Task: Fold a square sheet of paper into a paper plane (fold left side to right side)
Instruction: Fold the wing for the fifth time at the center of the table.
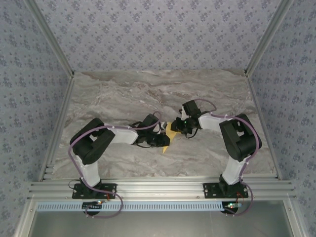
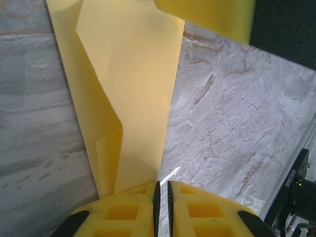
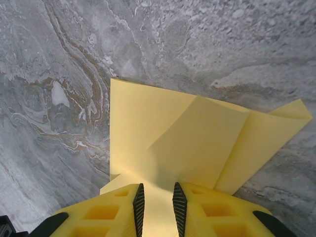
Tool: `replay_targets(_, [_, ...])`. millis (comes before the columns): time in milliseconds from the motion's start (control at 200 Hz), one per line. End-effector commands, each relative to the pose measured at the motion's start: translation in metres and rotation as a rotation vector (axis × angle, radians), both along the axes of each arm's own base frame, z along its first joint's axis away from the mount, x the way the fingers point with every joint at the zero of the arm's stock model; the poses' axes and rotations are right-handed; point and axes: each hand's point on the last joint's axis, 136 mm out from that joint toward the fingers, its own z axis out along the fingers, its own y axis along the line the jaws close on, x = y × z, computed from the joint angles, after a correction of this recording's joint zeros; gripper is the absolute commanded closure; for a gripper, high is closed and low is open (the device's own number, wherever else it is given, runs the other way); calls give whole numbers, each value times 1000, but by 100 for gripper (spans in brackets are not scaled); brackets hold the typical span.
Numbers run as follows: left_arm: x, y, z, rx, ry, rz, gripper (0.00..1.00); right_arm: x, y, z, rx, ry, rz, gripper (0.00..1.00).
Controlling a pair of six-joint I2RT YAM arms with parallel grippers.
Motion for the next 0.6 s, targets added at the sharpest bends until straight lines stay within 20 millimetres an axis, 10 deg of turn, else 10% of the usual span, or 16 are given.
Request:
replay_targets(0, [-10,16,-27,86,46,16,87,-11,-9,-6,-18,7,8,79])
replay_targets(300, [-13,18,-34,108,49,22,93,-13,-4,47,139,-159,18,94])
replay_targets(600, [-13,19,-34,113,47,27,94,-24,19,38,145,-165,61,94])
